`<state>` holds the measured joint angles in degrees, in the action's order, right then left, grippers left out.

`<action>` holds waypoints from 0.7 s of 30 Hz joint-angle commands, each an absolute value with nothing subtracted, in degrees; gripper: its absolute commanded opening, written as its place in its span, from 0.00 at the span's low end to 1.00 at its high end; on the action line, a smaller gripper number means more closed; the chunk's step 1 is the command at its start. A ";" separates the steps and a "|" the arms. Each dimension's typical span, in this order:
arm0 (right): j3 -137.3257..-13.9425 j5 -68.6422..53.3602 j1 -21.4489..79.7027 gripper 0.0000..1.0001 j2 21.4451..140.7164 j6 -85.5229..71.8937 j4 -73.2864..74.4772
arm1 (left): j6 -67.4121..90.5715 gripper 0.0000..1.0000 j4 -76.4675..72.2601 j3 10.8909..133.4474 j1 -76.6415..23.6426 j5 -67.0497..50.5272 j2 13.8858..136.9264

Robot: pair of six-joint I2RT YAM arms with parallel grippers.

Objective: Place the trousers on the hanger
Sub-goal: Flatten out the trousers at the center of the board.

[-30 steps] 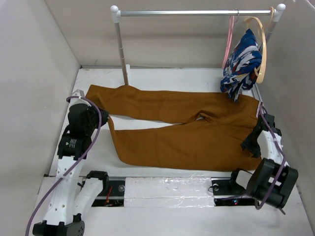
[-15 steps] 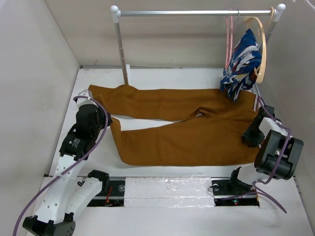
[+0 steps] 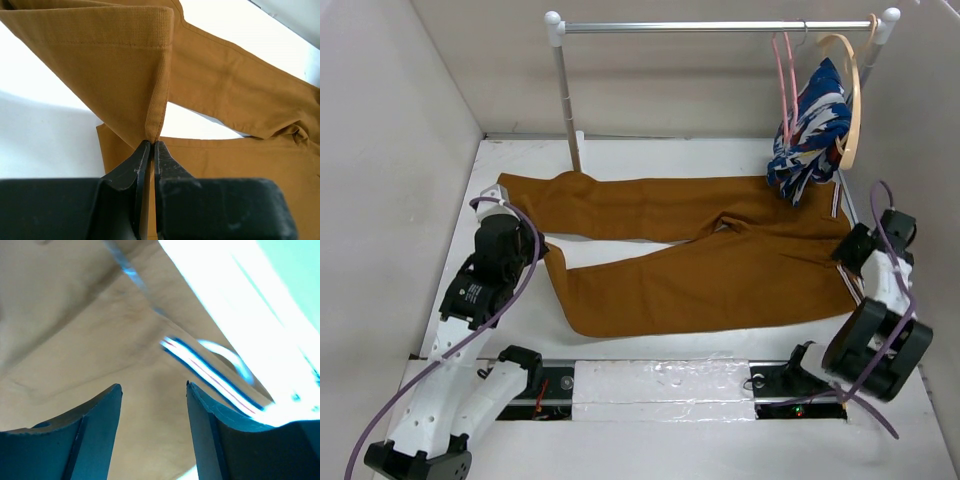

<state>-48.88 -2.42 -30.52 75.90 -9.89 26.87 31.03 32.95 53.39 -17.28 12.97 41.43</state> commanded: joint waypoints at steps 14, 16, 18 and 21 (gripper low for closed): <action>-34.28 -6.07 -53.53 0.61 72.06 -0.70 25.23 | 30.24 0.00 31.90 54.93 -17.58 14.15 40.52; -34.45 -6.41 -53.53 0.61 72.42 -0.88 24.70 | 30.06 0.00 32.08 55.02 -17.58 15.11 40.60; -34.80 -7.21 -53.53 0.61 73.47 -1.32 23.65 | 29.97 0.00 32.61 55.72 -17.58 15.90 40.69; -35.16 -9.05 -53.53 0.55 74.00 -1.14 22.68 | 29.97 0.00 33.05 56.34 -17.58 16.87 40.69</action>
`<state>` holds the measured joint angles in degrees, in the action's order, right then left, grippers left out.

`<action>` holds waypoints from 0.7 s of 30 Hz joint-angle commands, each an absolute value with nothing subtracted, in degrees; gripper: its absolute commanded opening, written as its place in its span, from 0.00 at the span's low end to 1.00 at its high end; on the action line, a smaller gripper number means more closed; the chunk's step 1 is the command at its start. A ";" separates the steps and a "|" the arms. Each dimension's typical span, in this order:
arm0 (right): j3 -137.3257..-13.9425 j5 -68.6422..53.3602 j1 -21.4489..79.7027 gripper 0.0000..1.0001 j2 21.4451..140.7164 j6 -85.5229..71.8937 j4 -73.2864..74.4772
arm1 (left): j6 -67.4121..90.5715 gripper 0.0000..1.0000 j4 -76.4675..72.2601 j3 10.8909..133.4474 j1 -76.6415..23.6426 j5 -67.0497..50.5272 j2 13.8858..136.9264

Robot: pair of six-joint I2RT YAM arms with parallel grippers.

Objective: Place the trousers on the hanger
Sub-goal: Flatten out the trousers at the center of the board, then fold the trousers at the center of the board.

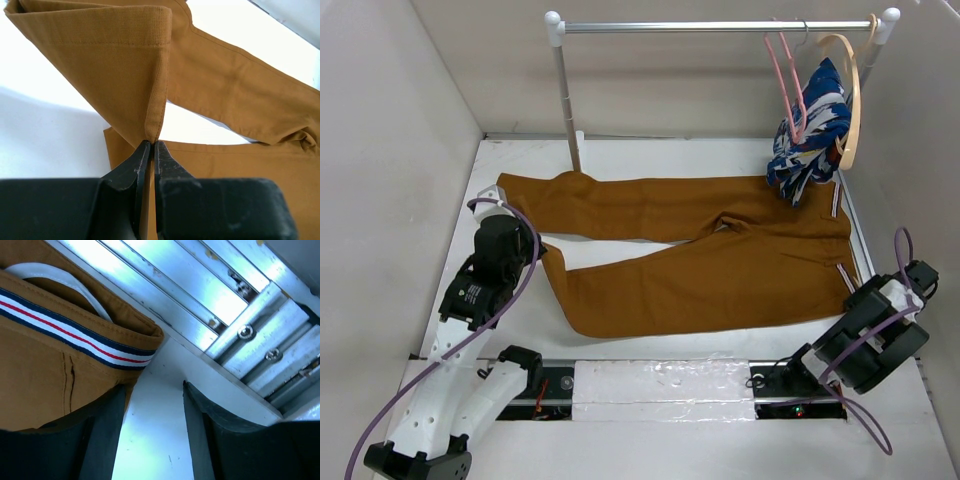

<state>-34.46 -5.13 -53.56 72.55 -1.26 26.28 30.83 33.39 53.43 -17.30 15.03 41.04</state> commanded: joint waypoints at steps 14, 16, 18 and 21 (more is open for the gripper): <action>-36.04 -10.55 -54.84 0.53 71.44 3.07 23.83 | 29.44 0.00 32.87 54.93 -17.58 17.58 40.43; -35.77 -10.20 -54.84 0.53 72.94 3.25 22.33 | 29.36 0.00 33.05 55.37 -17.58 18.36 40.52; -35.68 -10.55 -54.84 0.52 74.79 3.43 21.27 | 29.27 0.00 33.22 55.46 -17.58 18.89 40.61; -35.86 -11.25 -54.84 0.42 76.11 3.34 19.34 | 28.83 0.00 32.96 55.98 -17.58 20.82 40.96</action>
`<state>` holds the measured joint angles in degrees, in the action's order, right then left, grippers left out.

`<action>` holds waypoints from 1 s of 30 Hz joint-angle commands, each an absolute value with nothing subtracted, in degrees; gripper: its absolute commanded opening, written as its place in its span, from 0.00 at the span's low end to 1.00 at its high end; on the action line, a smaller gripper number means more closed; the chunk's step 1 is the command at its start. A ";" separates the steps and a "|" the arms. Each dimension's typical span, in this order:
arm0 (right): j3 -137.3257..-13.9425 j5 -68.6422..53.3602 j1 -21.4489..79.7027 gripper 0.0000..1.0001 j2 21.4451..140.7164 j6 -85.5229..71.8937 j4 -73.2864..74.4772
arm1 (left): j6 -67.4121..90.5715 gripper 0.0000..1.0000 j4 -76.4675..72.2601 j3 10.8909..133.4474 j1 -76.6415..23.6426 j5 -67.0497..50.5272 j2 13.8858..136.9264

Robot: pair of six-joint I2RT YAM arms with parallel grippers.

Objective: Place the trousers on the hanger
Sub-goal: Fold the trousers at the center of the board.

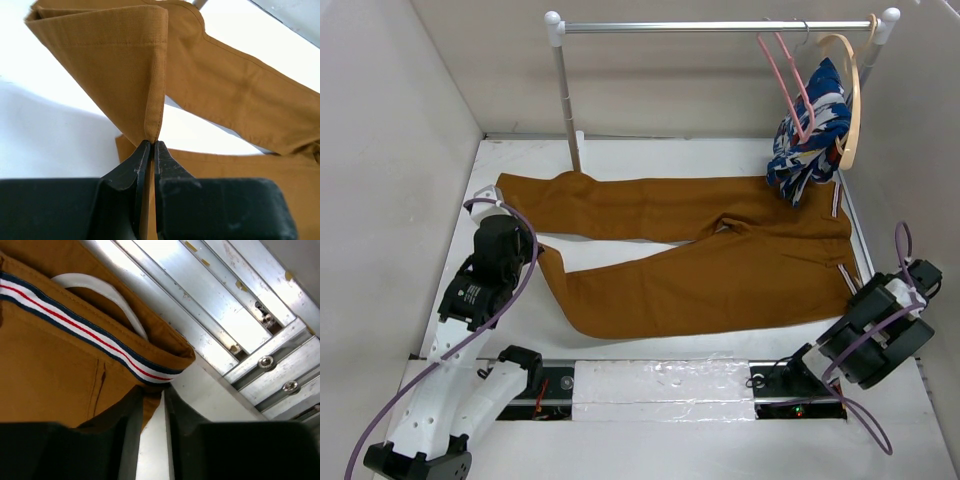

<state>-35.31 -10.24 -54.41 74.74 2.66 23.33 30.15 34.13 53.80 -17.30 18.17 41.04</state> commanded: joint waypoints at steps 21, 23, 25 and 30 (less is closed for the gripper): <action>-62.81 16.22 -39.22 0.00 56.94 11.42 52.98 | 30.23 0.00 40.51 73.64 -17.93 38.84 52.99; -70.96 26.57 -33.44 0.00 58.96 11.69 57.64 | 30.15 0.00 40.43 75.05 -17.93 39.90 53.79; -75.39 31.27 -29.55 0.00 61.87 12.91 60.19 | 30.15 0.00 40.52 75.50 -17.93 41.22 53.70; -79.63 32.26 -25.31 0.00 67.05 16.35 60.21 | 29.01 0.00 36.05 69.62 -17.93 42.27 51.68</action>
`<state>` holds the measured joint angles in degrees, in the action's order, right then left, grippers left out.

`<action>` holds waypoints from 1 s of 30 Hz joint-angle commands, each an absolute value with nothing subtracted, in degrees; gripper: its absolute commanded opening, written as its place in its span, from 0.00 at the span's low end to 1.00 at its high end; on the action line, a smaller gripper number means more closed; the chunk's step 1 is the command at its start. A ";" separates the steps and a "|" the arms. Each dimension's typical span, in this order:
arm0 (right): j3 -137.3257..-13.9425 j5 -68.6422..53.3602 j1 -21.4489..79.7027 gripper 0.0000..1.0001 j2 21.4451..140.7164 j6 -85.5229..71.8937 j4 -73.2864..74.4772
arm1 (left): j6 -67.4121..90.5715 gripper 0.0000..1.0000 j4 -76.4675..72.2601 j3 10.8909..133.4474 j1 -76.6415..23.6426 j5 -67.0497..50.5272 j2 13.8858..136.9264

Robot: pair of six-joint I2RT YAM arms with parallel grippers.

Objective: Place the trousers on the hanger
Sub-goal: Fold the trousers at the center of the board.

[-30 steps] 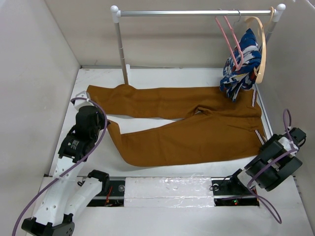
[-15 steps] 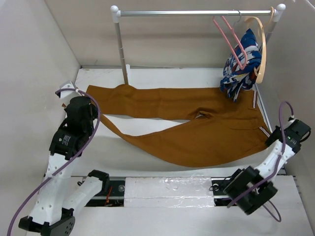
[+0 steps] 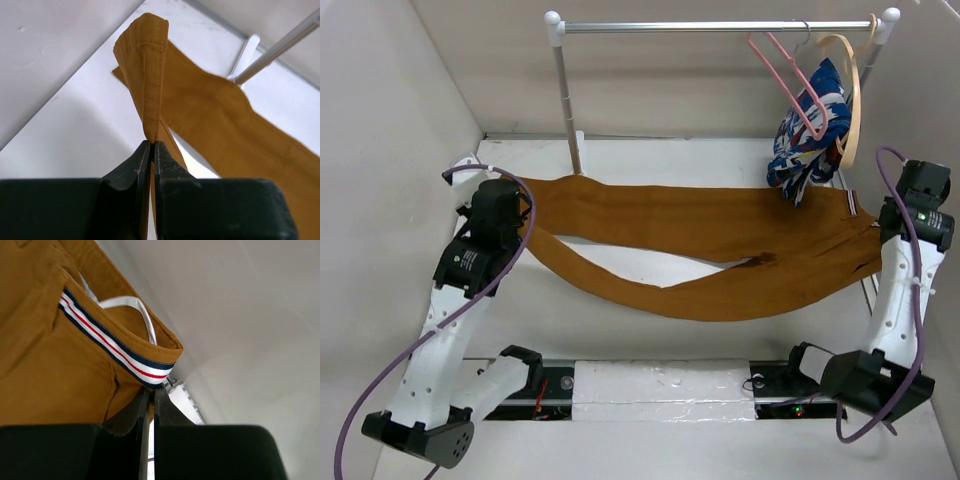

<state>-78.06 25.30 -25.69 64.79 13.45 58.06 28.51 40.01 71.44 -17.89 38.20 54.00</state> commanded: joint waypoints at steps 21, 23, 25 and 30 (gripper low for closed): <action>-93.68 9.76 -25.41 0.00 102.03 11.69 37.09 | 31.03 0.00 34.89 68.81 3.34 33.83 79.17; -95.88 8.27 -25.40 0.00 105.72 10.81 36.91 | 30.33 0.00 35.60 73.20 3.34 34.45 84.44; -98.95 6.95 -24.79 0.00 108.62 10.20 34.99 | 29.19 0.00 36.47 80.27 2.82 35.85 91.79; -105.37 7.47 -24.26 0.00 114.51 10.72 36.56 | 26.99 0.00 37.62 91.21 2.20 38.75 100.79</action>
